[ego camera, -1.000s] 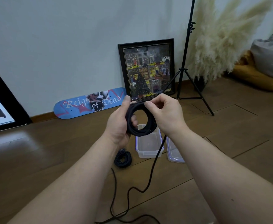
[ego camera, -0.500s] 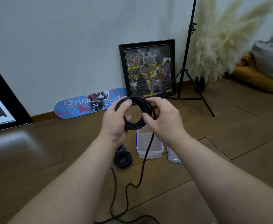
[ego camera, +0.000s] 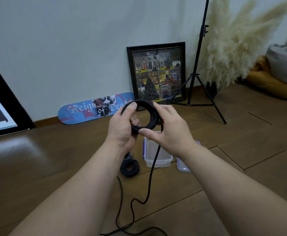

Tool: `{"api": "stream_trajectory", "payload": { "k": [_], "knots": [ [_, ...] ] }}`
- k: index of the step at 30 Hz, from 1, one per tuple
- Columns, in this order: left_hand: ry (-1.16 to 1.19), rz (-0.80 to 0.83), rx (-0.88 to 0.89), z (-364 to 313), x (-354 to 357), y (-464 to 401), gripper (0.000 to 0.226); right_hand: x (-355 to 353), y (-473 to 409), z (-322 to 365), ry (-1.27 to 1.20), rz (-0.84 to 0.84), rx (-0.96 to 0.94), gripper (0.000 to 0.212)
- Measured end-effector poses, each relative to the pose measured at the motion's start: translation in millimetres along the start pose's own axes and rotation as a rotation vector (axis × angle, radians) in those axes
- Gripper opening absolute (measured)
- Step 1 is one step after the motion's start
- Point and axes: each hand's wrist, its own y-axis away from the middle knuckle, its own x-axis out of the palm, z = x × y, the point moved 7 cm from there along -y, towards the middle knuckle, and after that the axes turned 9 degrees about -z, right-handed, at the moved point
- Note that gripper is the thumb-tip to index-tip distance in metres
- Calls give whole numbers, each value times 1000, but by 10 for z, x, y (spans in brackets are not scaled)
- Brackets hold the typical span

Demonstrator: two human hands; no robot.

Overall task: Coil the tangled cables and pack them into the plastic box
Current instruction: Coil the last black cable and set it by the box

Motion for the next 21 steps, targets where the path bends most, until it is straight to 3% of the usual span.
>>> {"api": "stream_trajectory", "payload": {
  "k": [3,10,16,21],
  "knots": [
    [14,7,-4,5,15,5,10,6,5,30,26,12,-14,94],
    [-66,-99,75,1,-69,7,7,54,34,49,28,23,-41,86],
    [-199,-18,191,5,83,56,27,8,-43,-137,-425,-97,320,43],
    [-166,60,157,98,230,143,20,-17,-36,-197,-548,-190,406,37]
  ]
}}
